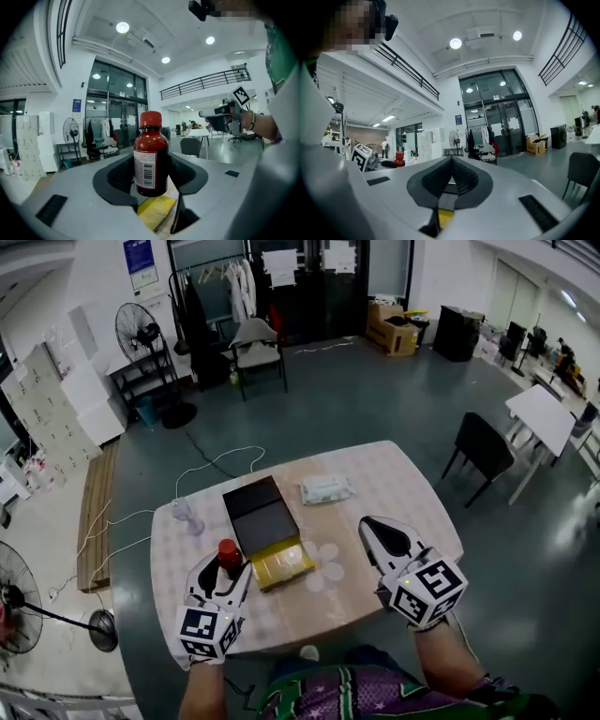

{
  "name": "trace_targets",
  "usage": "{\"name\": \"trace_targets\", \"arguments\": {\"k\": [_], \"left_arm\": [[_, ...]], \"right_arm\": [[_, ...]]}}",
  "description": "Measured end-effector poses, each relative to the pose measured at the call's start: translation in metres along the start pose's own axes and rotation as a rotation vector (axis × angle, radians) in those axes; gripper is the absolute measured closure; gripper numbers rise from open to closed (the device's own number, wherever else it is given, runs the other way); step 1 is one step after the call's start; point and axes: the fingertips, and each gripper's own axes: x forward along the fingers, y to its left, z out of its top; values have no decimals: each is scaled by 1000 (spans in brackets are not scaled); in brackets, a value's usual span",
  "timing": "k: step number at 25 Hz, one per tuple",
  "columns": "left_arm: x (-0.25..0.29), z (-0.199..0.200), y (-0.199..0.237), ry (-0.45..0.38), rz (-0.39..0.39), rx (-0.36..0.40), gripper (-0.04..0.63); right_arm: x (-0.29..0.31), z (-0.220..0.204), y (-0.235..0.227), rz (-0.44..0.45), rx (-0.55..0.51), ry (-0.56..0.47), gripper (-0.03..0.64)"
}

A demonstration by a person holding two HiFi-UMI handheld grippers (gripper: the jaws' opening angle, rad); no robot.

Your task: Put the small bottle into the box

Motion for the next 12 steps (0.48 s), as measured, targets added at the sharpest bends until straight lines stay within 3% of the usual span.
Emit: {"name": "trace_targets", "arguments": {"k": [12], "left_arm": [[84, -120, 9, 227, -236, 27, 354]], "right_arm": [[35, -72, -2, -124, 52, 84, 614]]}}
